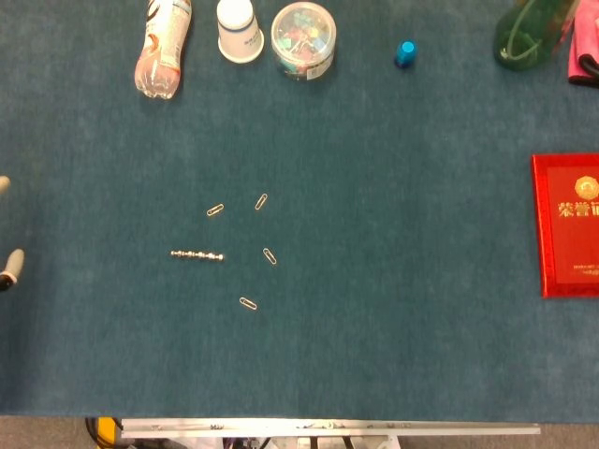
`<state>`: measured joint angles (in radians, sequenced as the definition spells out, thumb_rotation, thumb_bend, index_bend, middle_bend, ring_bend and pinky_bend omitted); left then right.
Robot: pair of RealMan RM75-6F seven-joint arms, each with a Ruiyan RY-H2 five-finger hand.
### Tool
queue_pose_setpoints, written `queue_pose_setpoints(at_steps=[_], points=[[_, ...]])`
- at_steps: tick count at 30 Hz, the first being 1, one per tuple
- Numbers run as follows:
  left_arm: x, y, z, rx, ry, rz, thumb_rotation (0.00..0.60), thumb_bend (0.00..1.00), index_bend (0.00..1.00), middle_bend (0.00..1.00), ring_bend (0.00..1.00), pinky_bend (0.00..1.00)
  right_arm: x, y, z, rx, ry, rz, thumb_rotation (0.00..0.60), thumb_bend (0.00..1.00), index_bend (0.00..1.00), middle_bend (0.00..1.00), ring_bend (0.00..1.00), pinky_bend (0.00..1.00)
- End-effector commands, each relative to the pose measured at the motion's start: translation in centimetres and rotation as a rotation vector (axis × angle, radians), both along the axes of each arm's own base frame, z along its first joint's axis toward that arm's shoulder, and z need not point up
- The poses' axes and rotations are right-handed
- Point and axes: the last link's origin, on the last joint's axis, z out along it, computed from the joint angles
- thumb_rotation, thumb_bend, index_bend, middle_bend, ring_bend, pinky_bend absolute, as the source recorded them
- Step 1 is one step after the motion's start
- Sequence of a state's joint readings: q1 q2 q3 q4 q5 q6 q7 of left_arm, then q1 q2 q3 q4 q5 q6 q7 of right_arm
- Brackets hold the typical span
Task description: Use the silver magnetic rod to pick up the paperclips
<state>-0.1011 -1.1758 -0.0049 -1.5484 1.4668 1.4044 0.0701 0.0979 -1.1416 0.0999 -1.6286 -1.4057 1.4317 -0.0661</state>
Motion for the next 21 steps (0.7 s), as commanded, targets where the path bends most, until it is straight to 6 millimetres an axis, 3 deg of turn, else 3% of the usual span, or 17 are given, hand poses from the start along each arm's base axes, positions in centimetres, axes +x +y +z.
queue_pose_setpoints(at_steps=[1, 9, 14, 21], points=[[1.0, -0.3, -0.3, -0.058, -0.076, -0.038, 0.600, 0.32, 0.19, 0.00, 0.00, 0.26, -0.2, 0.2, 0.3, -0.010, -0.008, -0.003, 0.600, 0.14, 0.25, 0.17, 0.16, 0.29], [1.9, -0.2, -0.8, -0.180, -0.156, -0.031, 0.600, 0.32, 0.31, 0.00, 0.00, 0.10, -0.4, 0.9, 1.8, -0.106, -0.048, -0.007, 0.600, 0.14, 0.25, 0.19, 0.16, 0.29], [3.1, 0.7, -1.6, -0.238, -0.166, -0.036, 0.600, 0.32, 0.33, 0.00, 0.00, 0.07, -0.4, 1.0, 2.1, -0.136, -0.071, -0.001, 0.600, 0.14, 0.25, 0.20, 0.16, 0.29], [5.7, 2.2, -4.4, -0.341, -0.135, -0.085, 0.600, 0.32, 0.36, 0.00, 0.00, 0.06, -0.5, 0.8, 2.0, -0.126, -0.080, -0.004, 0.600, 0.14, 0.25, 0.20, 0.16, 0.29]])
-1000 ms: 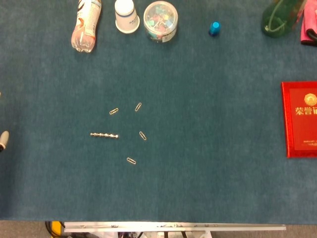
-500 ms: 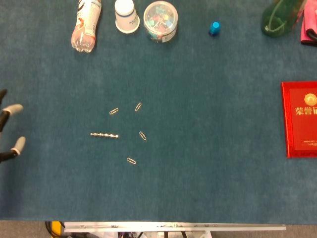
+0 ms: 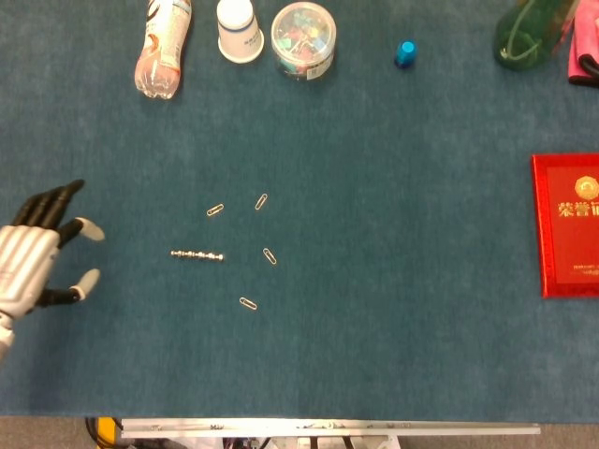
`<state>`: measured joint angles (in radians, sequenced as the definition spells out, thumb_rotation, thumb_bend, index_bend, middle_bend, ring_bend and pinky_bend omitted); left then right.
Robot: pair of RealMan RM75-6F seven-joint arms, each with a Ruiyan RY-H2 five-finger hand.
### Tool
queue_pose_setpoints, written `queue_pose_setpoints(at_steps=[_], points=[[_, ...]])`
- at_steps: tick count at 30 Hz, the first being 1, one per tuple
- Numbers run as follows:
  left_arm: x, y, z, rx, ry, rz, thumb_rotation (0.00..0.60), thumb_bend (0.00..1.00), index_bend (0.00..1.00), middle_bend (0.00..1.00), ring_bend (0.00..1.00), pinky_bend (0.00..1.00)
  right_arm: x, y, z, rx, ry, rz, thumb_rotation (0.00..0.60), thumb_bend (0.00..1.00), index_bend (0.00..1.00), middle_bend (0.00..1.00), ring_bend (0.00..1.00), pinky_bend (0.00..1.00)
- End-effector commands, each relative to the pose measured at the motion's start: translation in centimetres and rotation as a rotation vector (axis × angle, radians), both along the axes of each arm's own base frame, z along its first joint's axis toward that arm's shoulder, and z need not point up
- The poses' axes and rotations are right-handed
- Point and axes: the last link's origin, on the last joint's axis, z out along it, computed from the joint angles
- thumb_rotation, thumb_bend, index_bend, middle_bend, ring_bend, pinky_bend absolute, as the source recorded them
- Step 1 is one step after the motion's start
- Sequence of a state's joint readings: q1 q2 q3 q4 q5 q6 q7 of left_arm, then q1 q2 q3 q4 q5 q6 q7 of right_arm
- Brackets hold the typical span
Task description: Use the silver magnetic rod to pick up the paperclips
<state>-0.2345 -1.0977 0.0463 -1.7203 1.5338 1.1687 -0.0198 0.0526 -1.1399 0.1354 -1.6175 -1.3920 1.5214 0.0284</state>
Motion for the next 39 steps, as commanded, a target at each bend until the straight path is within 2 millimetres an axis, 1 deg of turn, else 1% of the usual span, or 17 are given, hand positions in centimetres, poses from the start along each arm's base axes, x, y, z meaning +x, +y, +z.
queue_pose_setpoints(at_steps=[1, 4, 9, 15, 19, 23, 29, 39], points=[[1.7, 1.0, -1.8, -0.048, 0.018, -0.036, 0.600, 0.32, 0.37, 0.00, 0.00, 0.06, 0.0, 0.0, 0.1, 0.002, -0.006, 0.003, 0.600, 0.14, 0.25, 0.20, 0.16, 0.29], [2.5, 1.6, -3.0, -0.079, 0.042, -0.055, 0.600, 0.32, 0.37, 0.00, 0.00, 0.05, 0.0, 0.1, 0.4, -0.013, -0.015, 0.003, 0.600, 0.14, 0.26, 0.21, 0.16, 0.29], [3.4, 2.5, -4.3, -0.121, 0.102, -0.068, 0.600, 0.32, 0.37, 0.00, 0.00, 0.04, 0.0, 0.3, 1.2, -0.044, -0.043, 0.010, 0.600, 0.14, 0.26, 0.21, 0.16, 0.29], [4.5, 3.7, -5.8, -0.133, 0.153, -0.084, 0.600, 0.32, 0.33, 0.00, 0.00, 0.04, -0.2, 0.4, 1.8, -0.053, -0.068, 0.013, 0.600, 0.14, 0.27, 0.22, 0.16, 0.29], [5.0, 4.1, -6.9, -0.129, 0.177, -0.092, 0.600, 0.32, 0.33, 0.00, 0.00, 0.04, -0.2, 0.5, 2.0, -0.054, -0.078, 0.016, 0.600, 0.14, 0.27, 0.22, 0.16, 0.29], [5.1, 4.3, -7.9, -0.136, 0.205, -0.093, 0.600, 0.32, 0.34, 0.00, 0.00, 0.04, -0.2, 0.5, 2.2, -0.057, -0.086, 0.022, 0.600, 0.14, 0.27, 0.22, 0.16, 0.29], [5.1, 4.4, -8.6, -0.137, 0.236, -0.079, 0.600, 0.32, 0.35, 0.00, 0.00, 0.04, -0.2, 0.7, 2.4, -0.062, -0.093, 0.024, 0.600, 0.14, 0.27, 0.22, 0.16, 0.29], [4.9, 3.7, -9.8, -0.131, 0.247, -0.056, 0.600, 0.32, 0.37, 0.00, 0.00, 0.04, -0.2, 0.7, 2.4, -0.058, -0.094, 0.026, 0.600, 0.14, 0.27, 0.22, 0.16, 0.29]])
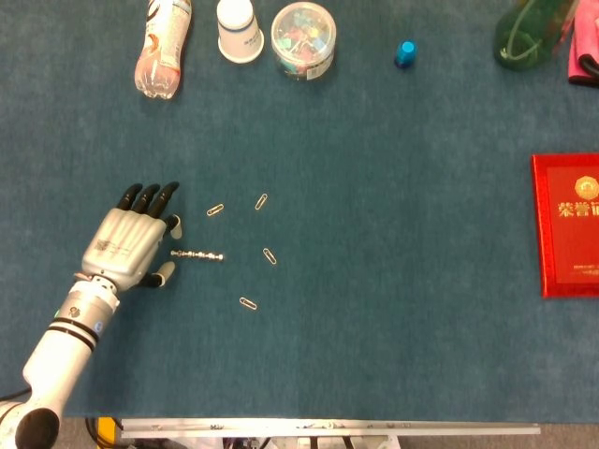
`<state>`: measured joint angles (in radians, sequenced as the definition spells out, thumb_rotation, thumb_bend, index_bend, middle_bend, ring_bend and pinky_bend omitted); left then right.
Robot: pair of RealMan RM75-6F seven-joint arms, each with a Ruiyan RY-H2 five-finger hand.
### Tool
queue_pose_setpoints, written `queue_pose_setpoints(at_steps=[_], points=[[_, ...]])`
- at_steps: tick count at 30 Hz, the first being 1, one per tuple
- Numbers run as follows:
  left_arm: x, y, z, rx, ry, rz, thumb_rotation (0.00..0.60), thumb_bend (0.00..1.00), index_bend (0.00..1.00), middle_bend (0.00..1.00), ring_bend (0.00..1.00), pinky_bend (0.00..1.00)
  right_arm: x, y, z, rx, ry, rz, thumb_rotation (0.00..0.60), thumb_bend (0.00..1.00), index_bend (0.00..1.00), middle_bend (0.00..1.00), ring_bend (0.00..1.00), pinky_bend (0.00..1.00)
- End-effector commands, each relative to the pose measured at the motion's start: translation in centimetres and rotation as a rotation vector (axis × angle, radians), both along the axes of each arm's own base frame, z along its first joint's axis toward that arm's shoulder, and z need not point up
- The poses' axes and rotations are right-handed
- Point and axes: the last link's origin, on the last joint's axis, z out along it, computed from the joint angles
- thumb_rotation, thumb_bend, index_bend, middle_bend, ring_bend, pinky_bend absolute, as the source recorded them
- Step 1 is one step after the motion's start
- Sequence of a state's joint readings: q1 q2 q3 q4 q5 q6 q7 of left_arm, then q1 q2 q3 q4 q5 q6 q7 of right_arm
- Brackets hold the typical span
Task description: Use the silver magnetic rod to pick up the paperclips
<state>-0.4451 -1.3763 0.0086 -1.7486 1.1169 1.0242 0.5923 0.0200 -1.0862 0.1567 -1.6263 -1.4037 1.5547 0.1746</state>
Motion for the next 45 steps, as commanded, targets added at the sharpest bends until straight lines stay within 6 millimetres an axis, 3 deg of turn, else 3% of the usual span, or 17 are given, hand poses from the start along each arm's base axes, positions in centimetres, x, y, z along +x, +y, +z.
queue_pose_setpoints(at_steps=[1, 19, 45], points=[[-0.1, -0.3, -0.3, 0.007, -0.004, 0.013, 0.600, 0.32, 0.37, 0.00, 0.00, 0.04, 0.0, 0.0, 0.1, -0.003, -0.001, 0.001, 0.600, 0.14, 0.27, 0.22, 0.16, 0.29], [0.7, -0.8, -2.9, 0.038, -0.017, 0.057, 0.600, 0.32, 0.38, 0.00, 0.00, 0.04, 0.0, 0.2, 0.4, -0.013, -0.010, 0.006, 0.600, 0.14, 0.27, 0.22, 0.16, 0.29], [0.4, -0.4, -3.9, 0.066, -0.009, 0.080, 0.600, 0.32, 0.45, 0.00, 0.00, 0.04, -0.2, 0.1, 0.4, -0.012, -0.011, -0.001, 0.600, 0.14, 0.27, 0.22, 0.16, 0.29]])
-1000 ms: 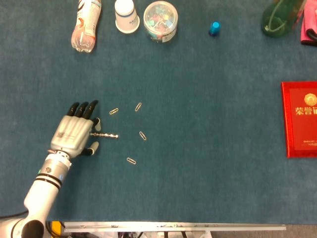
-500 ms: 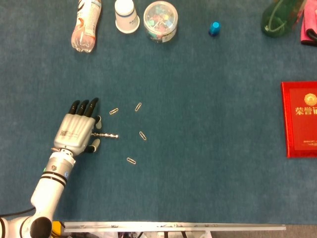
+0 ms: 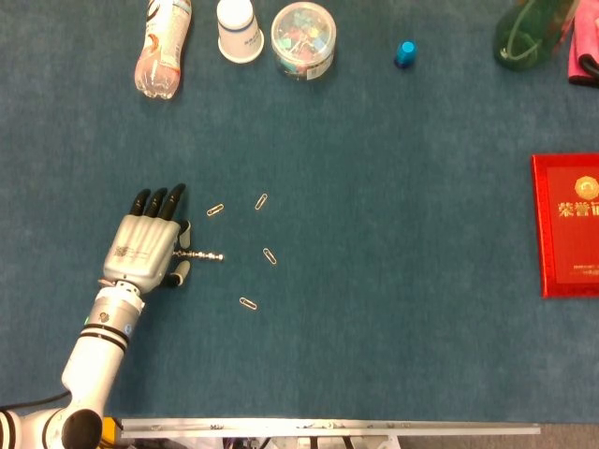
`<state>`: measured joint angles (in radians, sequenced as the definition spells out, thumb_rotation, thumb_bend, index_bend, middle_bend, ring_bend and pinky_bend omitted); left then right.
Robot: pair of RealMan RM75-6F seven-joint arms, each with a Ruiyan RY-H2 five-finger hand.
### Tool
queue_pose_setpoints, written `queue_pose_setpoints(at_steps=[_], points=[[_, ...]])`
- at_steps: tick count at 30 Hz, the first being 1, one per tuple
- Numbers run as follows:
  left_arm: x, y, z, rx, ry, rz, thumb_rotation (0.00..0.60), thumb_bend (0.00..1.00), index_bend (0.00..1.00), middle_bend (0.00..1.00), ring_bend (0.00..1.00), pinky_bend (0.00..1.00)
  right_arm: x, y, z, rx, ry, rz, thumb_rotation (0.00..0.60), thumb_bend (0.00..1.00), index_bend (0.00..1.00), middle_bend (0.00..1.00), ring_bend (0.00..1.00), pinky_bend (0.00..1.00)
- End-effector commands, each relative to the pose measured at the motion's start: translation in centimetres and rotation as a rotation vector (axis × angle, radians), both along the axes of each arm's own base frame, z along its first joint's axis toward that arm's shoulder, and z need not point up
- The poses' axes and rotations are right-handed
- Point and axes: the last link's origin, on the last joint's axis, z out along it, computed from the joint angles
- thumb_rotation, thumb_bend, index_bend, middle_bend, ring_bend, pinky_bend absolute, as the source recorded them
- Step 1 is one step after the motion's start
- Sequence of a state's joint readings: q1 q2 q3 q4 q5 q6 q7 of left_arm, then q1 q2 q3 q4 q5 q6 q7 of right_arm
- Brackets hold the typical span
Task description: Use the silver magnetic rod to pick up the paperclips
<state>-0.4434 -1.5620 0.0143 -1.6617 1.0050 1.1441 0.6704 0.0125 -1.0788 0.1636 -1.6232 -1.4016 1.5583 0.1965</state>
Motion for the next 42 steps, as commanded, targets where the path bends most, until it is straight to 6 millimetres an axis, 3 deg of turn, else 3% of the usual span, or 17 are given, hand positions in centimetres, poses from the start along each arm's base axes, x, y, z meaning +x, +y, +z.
queue_pose_setpoints(at_steps=[1, 42], points=[[-0.06, -0.01, -0.08, 0.000, -0.002, 0.003, 0.600, 0.32, 0.45, 0.00, 0.00, 0.04, 0.01, -0.01, 0.01, 0.000, 0.000, 0.000, 0.600, 0.14, 0.27, 0.22, 0.16, 0.29], [-0.41, 0.04, -0.59, 0.003, -0.001, 0.024, 0.600, 0.32, 0.53, 0.00, 0.00, 0.05, -0.04, -0.10, -0.10, 0.003, 0.001, -0.003, 0.600, 0.14, 0.27, 0.22, 0.16, 0.29]])
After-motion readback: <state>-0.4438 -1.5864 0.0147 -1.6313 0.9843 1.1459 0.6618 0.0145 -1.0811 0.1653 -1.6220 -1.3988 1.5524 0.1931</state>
